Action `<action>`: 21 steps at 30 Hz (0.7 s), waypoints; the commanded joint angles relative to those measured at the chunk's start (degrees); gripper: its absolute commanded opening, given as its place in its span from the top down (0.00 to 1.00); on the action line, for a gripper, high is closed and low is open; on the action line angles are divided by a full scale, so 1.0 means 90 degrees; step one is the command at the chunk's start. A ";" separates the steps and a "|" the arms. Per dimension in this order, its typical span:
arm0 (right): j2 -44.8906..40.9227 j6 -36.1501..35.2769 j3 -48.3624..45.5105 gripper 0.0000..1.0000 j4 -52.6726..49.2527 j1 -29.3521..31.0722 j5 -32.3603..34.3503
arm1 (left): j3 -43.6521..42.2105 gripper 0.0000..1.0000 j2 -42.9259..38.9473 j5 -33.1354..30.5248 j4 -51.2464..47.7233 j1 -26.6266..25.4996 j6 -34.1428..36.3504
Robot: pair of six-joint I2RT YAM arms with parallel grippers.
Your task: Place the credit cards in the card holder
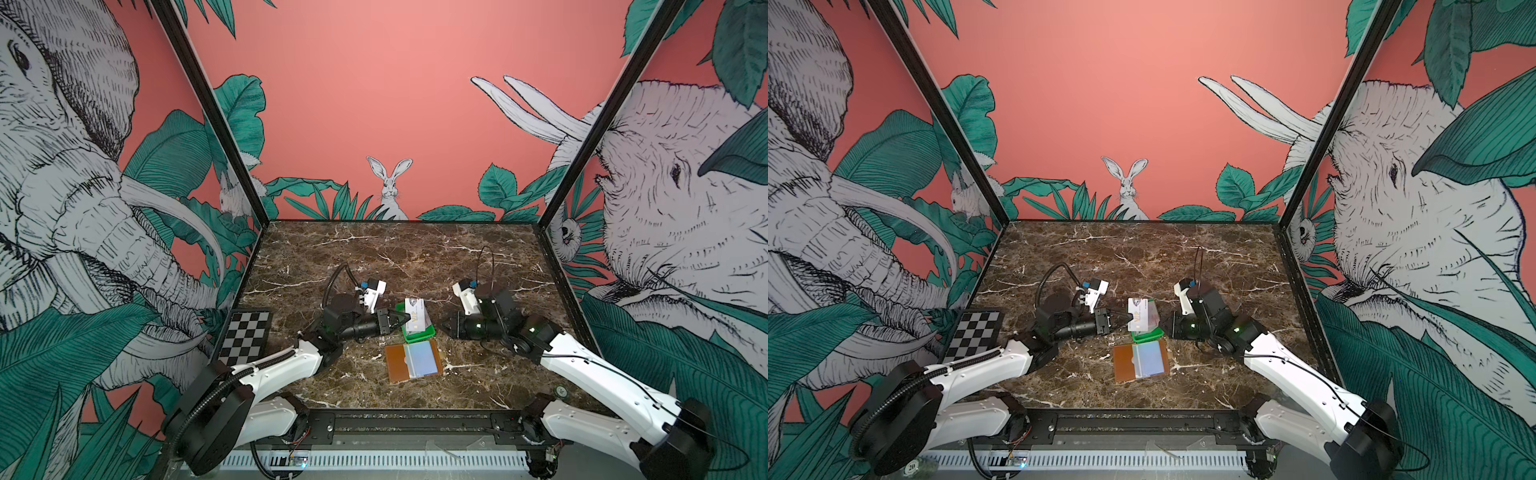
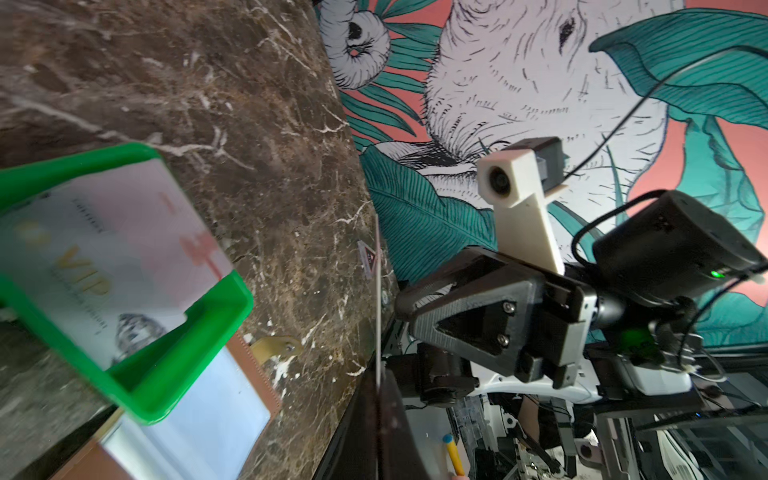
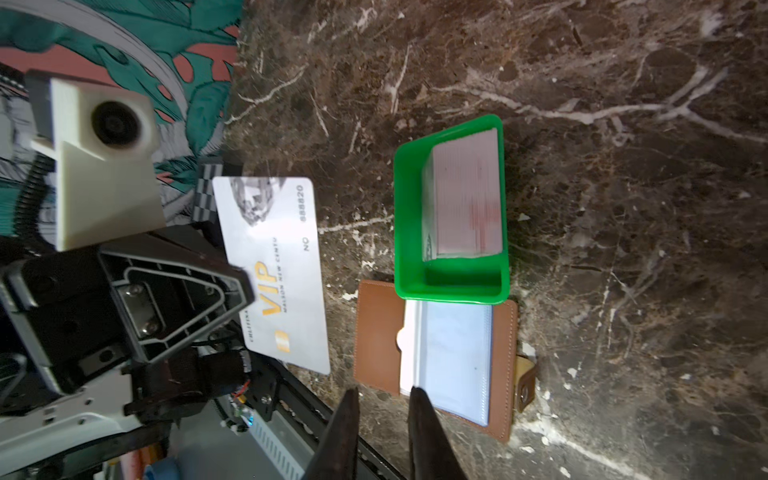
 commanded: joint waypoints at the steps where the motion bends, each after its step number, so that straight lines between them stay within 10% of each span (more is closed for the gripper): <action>1: 0.0269 -0.0152 -0.0322 0.77 -0.0104 0.0265 0.0668 | -0.0316 1.00 -0.0314 -0.0427 -0.0165 0.0010 -0.0048; 21: 0.2795 -0.0395 0.0298 0.77 0.0844 0.0751 0.0973 | -0.1064 1.00 -0.0938 -0.0835 -0.0557 -0.0031 -0.0045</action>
